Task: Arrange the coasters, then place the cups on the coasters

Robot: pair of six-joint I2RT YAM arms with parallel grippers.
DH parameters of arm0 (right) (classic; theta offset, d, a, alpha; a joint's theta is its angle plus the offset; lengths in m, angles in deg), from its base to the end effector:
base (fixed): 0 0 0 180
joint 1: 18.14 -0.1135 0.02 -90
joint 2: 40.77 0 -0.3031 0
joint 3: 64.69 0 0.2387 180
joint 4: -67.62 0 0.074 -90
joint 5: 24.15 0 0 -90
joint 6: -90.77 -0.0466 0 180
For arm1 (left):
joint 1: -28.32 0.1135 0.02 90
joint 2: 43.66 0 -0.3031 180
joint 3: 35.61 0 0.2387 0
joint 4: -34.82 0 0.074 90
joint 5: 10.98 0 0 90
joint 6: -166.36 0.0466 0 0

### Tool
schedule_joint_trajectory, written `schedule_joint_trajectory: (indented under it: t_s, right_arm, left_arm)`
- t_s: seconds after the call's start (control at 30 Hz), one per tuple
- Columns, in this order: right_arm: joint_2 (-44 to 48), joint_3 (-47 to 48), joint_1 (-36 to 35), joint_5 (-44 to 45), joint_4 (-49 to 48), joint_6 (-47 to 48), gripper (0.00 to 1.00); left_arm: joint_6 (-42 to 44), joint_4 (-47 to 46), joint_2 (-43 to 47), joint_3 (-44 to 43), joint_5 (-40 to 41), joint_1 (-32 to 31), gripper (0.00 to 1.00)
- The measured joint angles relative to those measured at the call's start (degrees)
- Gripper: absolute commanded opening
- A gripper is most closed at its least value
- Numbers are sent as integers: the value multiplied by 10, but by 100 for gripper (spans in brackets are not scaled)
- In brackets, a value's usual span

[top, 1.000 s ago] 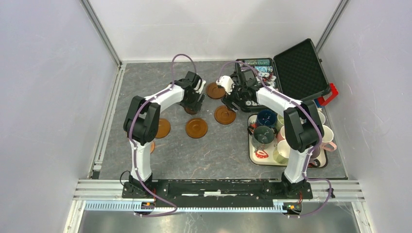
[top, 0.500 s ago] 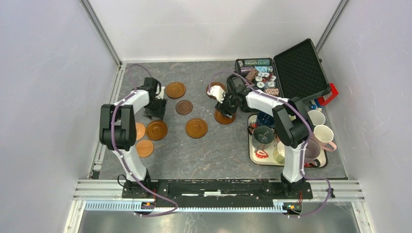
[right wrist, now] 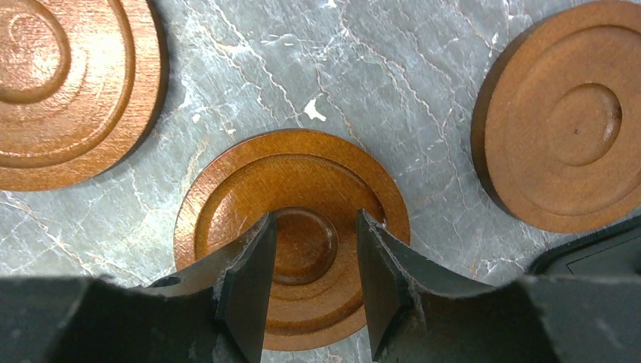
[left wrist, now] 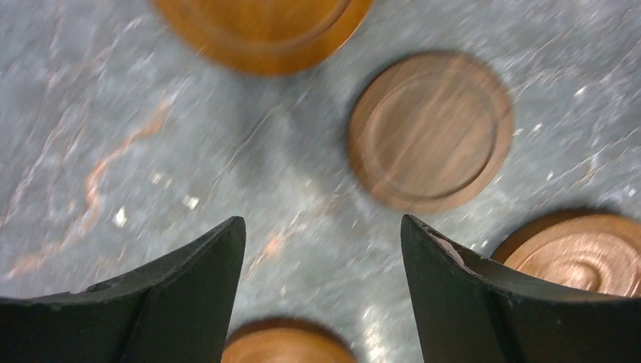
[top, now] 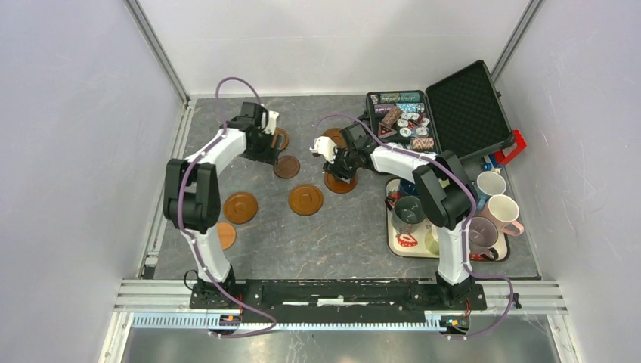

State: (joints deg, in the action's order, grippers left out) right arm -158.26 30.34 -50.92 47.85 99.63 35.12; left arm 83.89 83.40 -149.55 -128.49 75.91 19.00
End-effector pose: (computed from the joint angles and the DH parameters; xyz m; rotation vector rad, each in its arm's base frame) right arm 0.3699 0.2553 0.1949 -1.4835 2.0070 0.3838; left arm 0.3873 -0.0661 0.2453 0.4056 2.6143 -0.0823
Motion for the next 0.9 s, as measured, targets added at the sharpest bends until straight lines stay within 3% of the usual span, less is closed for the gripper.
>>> schedule_joint_trajectory:
  t_s: [0.23, 0.37, 0.63, 0.9]
  right_arm:
    - [0, -1, -5, -1, -6, -7, 49]
    - [-1, -1, -5, -4, -9, -10, 48]
    - [-34, 39, -16, -17, -20, -23, 48]
    - [-94, 118, -65, -30, -40, -47, 48]
  left_arm:
    - [-31, -13, -112, -79, 20, -50, 70]
    - [-39, -5, -123, -87, 42, -46, 65]
    - [-27, 2, -76, -22, 71, 28, 61]
    - [21, 12, -10, 65, 101, 147, 61]
